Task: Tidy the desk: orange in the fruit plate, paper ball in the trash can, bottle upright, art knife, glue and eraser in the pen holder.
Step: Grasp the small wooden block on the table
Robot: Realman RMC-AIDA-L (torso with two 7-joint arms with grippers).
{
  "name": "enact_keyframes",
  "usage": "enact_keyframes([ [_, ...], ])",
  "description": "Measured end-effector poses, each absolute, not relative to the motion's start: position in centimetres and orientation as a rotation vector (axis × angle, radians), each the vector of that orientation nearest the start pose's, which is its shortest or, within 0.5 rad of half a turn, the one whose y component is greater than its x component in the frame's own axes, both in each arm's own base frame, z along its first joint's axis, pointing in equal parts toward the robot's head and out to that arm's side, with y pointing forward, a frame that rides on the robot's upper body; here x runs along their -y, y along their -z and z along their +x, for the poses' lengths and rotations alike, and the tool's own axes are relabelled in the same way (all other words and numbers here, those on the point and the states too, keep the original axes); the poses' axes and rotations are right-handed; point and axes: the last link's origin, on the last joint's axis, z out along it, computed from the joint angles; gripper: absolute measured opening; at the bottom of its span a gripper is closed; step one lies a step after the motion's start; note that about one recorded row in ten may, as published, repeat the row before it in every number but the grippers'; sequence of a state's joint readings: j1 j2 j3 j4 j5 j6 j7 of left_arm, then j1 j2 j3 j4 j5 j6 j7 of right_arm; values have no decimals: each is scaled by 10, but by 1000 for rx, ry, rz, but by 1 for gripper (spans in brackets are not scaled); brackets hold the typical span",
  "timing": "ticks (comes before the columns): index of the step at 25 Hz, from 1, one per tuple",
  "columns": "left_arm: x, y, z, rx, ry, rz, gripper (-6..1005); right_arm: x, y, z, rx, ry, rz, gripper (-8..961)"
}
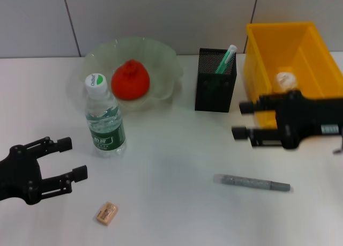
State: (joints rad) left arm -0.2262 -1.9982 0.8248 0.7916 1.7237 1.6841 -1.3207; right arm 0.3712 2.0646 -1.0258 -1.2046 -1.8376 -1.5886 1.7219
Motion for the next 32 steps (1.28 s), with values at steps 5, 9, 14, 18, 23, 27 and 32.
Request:
enact_keyframes([
  [5, -267, -59, -302, 688, 630, -2658, 798, -300, -36, 232, -435, -580, -2817, 630],
  [9, -268, -68, -285, 768, 431, -2678, 798, -288, -33, 245, -426, -609, -2840, 630],
  [14, -273, -70, -255, 901, 204, -2690, 798, -271, -31, 265, -401, -672, -2826, 630],
  [18, -281, -58, -231, 987, -38, -2668, 798, -264, -29, 276, -393, -693, -2814, 630],
  [23, -294, -33, -205, 1023, -328, -2638, 798, -259, -27, 283, -387, -696, -2799, 630],
  [27, -301, -12, -187, 986, -524, -2590, 798, -249, -28, 289, -332, -685, -2815, 630],
  [32, -303, 2, -176, 976, -618, -2535, 798, -237, -26, 295, -304, -708, -2835, 630],
])
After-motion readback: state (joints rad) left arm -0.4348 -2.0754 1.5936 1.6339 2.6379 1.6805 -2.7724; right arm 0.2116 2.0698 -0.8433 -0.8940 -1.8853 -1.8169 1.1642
